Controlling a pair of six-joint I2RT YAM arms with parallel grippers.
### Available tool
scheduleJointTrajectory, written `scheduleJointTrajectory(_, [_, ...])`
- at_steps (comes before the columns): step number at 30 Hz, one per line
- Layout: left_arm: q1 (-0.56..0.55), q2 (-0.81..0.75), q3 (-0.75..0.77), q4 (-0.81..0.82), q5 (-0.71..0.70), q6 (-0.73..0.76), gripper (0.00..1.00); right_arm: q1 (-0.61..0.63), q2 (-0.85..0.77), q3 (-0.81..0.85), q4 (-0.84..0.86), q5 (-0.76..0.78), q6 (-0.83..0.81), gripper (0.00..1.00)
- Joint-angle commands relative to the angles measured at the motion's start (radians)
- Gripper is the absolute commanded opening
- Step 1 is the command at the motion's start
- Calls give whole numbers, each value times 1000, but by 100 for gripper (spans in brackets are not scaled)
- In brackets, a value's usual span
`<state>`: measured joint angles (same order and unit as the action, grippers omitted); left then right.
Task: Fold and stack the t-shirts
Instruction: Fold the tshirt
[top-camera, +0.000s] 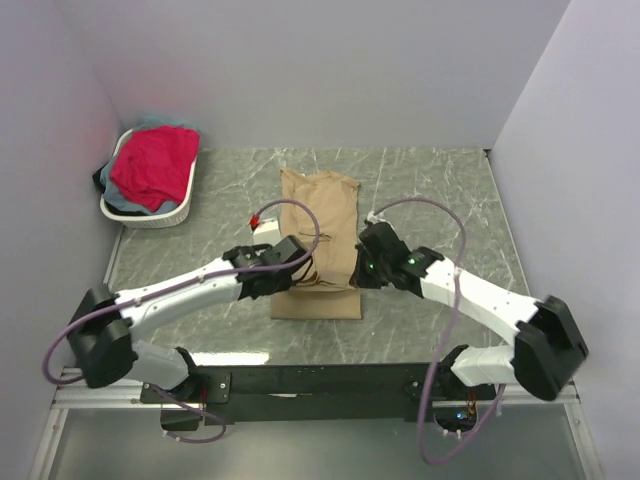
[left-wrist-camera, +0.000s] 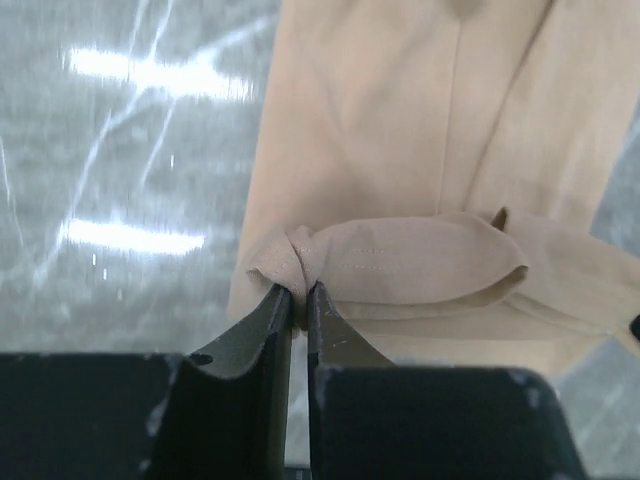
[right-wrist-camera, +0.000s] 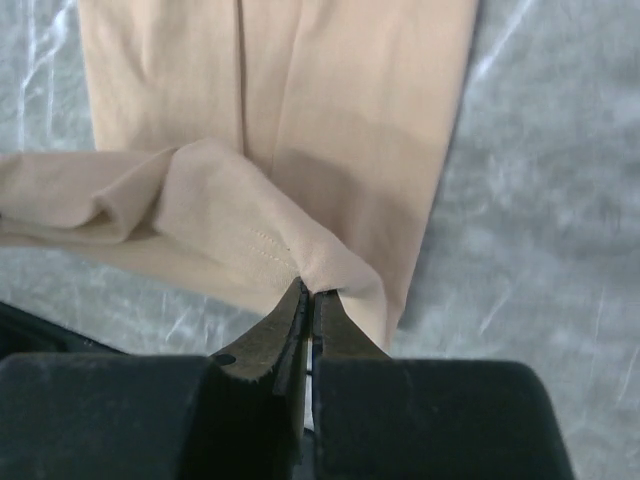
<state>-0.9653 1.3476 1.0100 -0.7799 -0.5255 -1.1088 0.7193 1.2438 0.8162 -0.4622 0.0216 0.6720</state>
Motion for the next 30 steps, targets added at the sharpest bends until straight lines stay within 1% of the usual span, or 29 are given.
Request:
scheduleJointTrajectory(1, [82,99,85,111,31,182,10,-53,112,119,59,-60,-123,0])
scheduleJointTrajectory(5, [140,169,114,166,53,234,9,-104,215,182,63,-89,-167,0])
scheduleJointTrajectory(12, [252,257,137,228,105,313,8,-172,327,285,48,-83,-204,0])
scheduleJointTrajectory(20, [315,350,168,278,159,369,12,-224,445,351,36,-94,-218,0])
scheduleJointTrajectory(24, [329,406,199,283,165,385,15,-241,474,365,39,-98,-219,0])
scheduleJointTrajectory(30, [350,446,239,294,165,412,18,-256,503,376,48,-103,-223,0])
